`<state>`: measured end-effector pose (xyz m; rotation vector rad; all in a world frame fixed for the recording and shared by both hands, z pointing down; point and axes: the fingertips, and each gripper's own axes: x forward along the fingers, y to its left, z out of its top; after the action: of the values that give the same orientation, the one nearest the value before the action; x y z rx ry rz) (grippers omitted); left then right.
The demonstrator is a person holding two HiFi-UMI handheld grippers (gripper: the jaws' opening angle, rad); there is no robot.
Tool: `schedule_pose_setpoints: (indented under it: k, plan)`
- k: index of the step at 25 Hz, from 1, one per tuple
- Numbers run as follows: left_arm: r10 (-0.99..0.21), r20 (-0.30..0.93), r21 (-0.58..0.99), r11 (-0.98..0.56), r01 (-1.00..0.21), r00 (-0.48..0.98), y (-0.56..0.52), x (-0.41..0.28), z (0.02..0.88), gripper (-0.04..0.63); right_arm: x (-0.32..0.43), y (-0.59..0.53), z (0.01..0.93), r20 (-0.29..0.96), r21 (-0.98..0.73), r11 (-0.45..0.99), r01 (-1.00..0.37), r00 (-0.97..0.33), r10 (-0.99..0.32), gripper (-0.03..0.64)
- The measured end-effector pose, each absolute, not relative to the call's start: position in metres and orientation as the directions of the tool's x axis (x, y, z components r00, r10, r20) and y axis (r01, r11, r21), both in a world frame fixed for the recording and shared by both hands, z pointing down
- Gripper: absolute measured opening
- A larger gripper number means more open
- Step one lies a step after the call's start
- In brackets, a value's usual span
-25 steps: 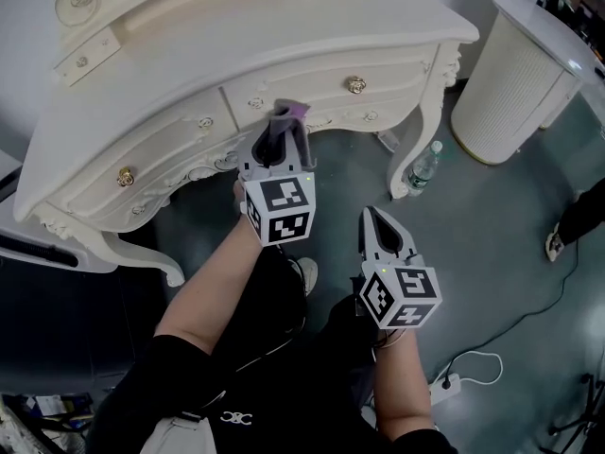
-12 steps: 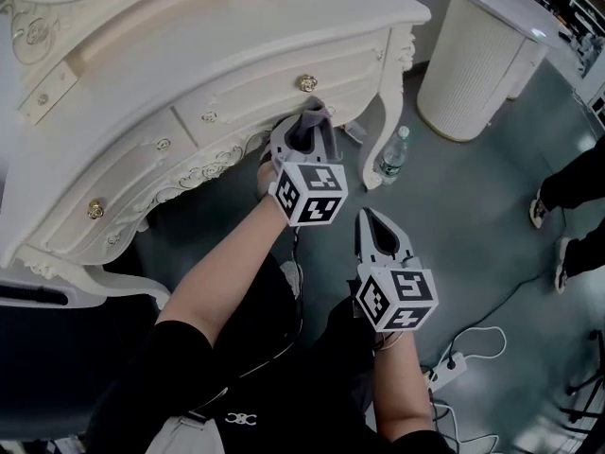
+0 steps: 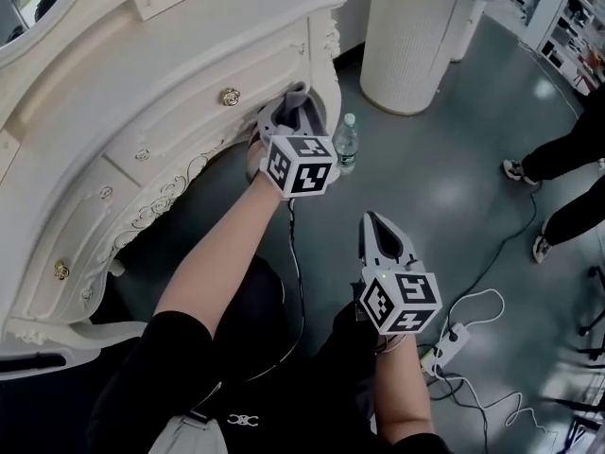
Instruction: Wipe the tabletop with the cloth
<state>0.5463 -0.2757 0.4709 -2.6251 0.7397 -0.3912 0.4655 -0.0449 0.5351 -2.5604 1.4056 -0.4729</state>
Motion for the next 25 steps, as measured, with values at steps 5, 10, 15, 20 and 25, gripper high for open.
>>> schedule_pose_setpoints:
  k: [5,10,15,20,25]
  plan:
    - [-0.483,0.163,-0.384,-0.834,-0.395,0.86,-0.259,0.561,0.476,0.067,0.473,-0.04,0.537,0.197,-0.29,-0.564,-0.773,0.528,-0.826,0.008]
    - [-0.399,0.118,-0.306,-0.886,-0.349,0.909,-0.231,0.558,0.463,0.067,0.48,-0.044,0.537,0.204,-0.278,-0.575,-0.769,0.538,-0.818,0.008]
    - [-0.308,0.08,-0.14,-0.945,-0.295,0.948,-0.214,0.549,0.441,0.069,0.499,-0.05,0.52,0.163,-0.271,-0.592,-0.759,0.57,-0.805,0.008]
    - [-0.234,0.063,-0.06,-0.971,-0.23,0.97,-0.215,0.548,0.409,0.067,0.533,-0.064,0.477,0.12,-0.248,-0.628,-0.738,0.62,-0.776,0.008]
    - [-0.151,0.146,0.042,-0.987,-0.158,0.978,-0.2,0.548,0.359,0.069,0.553,-0.09,0.394,0.131,-0.255,-0.625,-0.737,0.614,-0.778,0.008]
